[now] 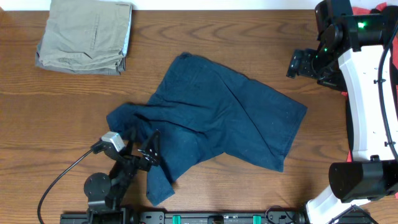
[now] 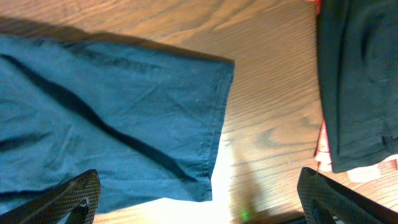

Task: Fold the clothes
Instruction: 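Move the left gripper to the pants' left edge and grasp it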

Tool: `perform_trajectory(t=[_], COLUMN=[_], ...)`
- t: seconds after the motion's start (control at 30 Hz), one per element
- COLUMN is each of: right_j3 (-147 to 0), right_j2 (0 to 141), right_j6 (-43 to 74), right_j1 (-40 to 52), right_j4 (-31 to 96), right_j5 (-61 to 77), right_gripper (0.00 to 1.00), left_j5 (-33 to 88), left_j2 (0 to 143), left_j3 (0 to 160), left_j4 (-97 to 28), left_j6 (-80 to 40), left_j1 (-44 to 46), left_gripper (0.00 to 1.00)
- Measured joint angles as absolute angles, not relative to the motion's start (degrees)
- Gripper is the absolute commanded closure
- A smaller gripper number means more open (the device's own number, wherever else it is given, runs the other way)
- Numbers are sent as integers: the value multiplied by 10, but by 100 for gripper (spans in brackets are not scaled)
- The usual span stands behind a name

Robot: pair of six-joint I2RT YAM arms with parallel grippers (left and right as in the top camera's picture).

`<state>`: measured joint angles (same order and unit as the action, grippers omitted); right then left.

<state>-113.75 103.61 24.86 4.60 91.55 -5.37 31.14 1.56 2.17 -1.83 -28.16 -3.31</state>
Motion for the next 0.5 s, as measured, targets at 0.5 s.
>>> perform_trajectory(t=[0.5], right_j3=[-1138], right_j2=[1036], right_j6=[188], right_j1=[54], right_j4=[911], right_j5=[-10], right_gripper=[1], left_j5=[225], left_j2=[453], left_j3=[435], left_j4=[-442], left_j6=[-127], left_j1=[-33], left_gripper=[2])
